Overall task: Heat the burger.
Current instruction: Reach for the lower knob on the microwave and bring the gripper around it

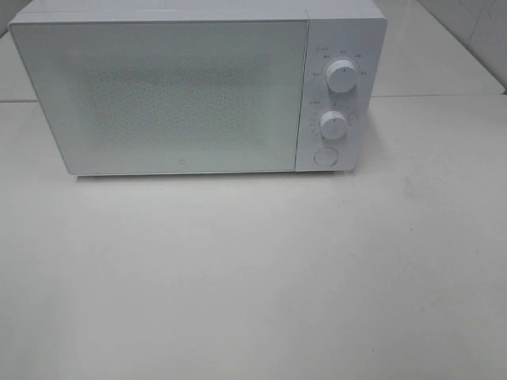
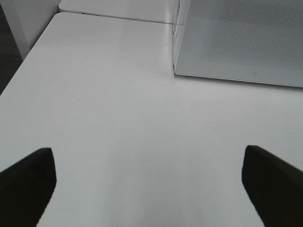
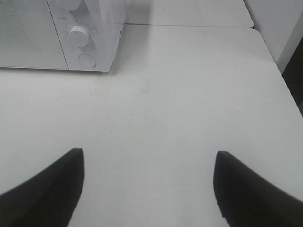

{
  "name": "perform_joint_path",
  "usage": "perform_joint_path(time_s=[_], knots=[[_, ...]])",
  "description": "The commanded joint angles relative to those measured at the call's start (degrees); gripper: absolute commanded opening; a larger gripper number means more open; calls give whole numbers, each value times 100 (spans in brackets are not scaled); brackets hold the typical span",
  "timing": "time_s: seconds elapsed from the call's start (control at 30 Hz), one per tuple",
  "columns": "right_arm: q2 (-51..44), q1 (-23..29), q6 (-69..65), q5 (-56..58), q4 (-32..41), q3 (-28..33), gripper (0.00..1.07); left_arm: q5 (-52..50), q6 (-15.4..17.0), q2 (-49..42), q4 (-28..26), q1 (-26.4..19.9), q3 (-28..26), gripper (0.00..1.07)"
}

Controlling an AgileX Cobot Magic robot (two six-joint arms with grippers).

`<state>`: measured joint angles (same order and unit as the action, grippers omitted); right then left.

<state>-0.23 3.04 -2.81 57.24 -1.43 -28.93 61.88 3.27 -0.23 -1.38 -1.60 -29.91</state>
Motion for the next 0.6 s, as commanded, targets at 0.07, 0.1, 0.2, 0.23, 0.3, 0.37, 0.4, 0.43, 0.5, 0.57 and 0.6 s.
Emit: perform_joint_path(time_s=[0.07, 0.1, 0.2, 0.23, 0.3, 0.37, 0.4, 0.43, 0.5, 0.57, 0.6], knots=[[-149, -34, 86, -29, -23, 34, 75, -57, -11, -138, -23, -17, 11, 100], [-149, -34, 86, -29, -23, 34, 75, -57, -11, -138, -23, -17, 11, 100], [-149, -34, 86, -29, -23, 34, 75, -57, -11, -132, -23, -17, 11, 100], [-149, -34, 86, -29, -23, 34, 75, -57, -11, -132, -23, -17, 11, 100], [-149, -34, 86, -29, -23, 34, 75, -57, -11, -132, -23, -17, 11, 100], [-149, -34, 86, -29, -23, 34, 75, -57, -11, -132, -23, -17, 11, 100], [-149, -34, 86, -29, -23, 34, 75, -57, -11, -132, -23, -17, 11, 100], [-149, -34, 86, -29, -23, 34, 75, -57, -11, -132, -23, -17, 11, 100], [-149, -34, 86, -29, -23, 34, 75, -57, -11, -132, -23, -17, 11, 100], [-149, -34, 86, -29, -23, 34, 75, -57, -11, -132, -23, -17, 11, 100], [-149, -34, 86, -29, -23, 34, 75, -57, -11, -132, -23, -17, 11, 100]])
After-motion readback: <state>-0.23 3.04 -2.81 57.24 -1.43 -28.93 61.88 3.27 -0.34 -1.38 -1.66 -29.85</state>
